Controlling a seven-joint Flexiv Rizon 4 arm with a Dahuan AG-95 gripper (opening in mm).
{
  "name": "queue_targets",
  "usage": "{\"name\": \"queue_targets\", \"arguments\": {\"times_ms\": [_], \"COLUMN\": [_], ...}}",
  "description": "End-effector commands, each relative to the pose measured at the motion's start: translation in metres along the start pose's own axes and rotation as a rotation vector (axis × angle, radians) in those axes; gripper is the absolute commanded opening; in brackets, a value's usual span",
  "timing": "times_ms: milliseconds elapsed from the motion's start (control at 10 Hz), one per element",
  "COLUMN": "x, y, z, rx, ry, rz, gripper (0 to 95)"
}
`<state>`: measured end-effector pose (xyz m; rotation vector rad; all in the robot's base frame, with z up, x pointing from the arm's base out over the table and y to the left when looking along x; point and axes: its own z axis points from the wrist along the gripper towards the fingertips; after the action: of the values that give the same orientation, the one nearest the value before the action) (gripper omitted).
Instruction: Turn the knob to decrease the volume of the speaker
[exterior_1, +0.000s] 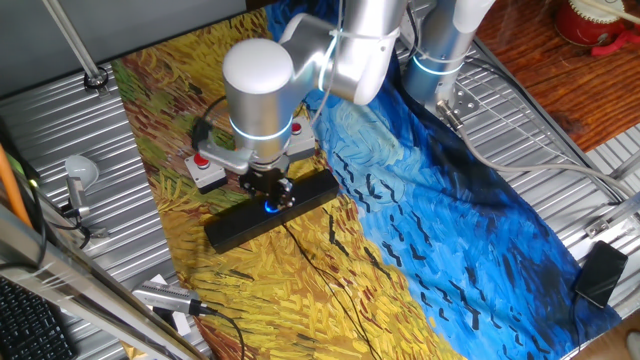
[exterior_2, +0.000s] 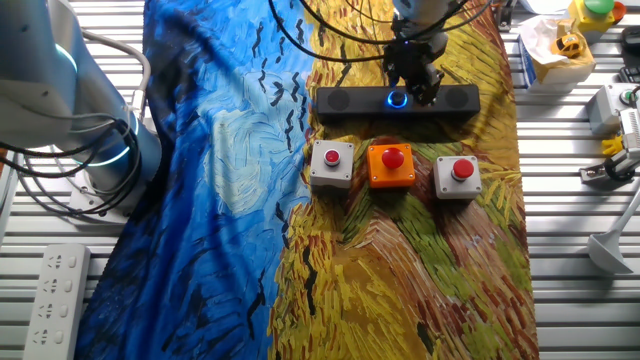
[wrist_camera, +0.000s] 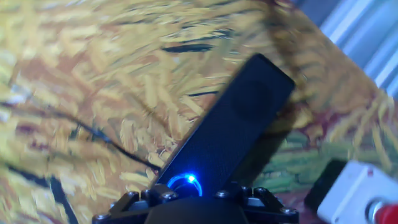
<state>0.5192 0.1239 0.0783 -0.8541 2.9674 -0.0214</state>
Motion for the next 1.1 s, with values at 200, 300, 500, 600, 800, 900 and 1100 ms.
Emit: {"name": "queue_targets", "arguments": {"times_ms": [200,300,500,600,800,900,1100], "x": [0.0,0.0,0.0,0.0,0.0,0.0,0.0], "y": [0.0,0.0,0.0,0.0,0.001,0.001,0.001], "z": [-0.001,-0.001,-0.003,-0.006,-0.01,-0.011,-0.011], "rx": [-0.044,-0.07,-0.069,-0.065,-0.059,-0.055,-0.054], "ry": [-0.022,-0.03,-0.027,-0.024,-0.022,-0.018,-0.01], "rz": [0.247,0.29,0.276,0.263,0.221,0.205,0.183], "gripper": [57.0,76.0,76.0,76.0,76.0,57.0,57.0]}}
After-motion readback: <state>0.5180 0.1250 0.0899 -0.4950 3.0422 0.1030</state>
